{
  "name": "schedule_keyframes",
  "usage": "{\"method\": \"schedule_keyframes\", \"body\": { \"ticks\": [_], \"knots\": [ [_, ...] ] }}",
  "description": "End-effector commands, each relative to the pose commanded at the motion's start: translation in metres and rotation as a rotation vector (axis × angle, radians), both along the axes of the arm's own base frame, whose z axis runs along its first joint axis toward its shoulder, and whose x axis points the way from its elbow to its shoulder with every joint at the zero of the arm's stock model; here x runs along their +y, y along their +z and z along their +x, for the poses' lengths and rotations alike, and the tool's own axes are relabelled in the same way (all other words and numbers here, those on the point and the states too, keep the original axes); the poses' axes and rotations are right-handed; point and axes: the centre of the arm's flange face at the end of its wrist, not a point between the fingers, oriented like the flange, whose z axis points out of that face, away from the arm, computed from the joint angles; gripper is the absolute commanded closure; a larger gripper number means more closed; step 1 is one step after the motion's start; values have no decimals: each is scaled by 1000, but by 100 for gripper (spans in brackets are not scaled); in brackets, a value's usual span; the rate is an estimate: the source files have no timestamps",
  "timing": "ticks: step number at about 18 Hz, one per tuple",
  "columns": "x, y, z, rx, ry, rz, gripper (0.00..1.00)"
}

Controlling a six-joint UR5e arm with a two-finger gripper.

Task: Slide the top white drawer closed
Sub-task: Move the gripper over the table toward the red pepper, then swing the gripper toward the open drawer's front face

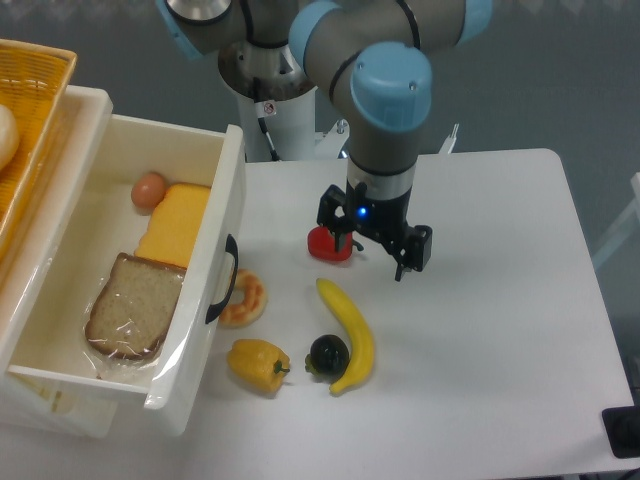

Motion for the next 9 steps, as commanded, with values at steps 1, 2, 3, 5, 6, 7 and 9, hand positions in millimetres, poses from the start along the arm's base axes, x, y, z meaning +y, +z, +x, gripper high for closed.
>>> {"method": "schedule_keyframes", "body": {
  "ticks": [1, 2, 3, 5, 6, 7, 9],
  "knots": [
    [2, -6, -1, -14, 49, -4, 0],
    [3, -9, -1, -23, 93, -4, 0],
    [4, -15, -2, -35, 133, -8, 0],
    [7, -17, -1, -41, 168, -9, 0],
    [9, -17, 0, -43, 168, -9, 0],
    [10, -22, -1, -51, 177, -13, 0],
    [14, -27, 2, -72, 231, -8, 0]
  ]
}}
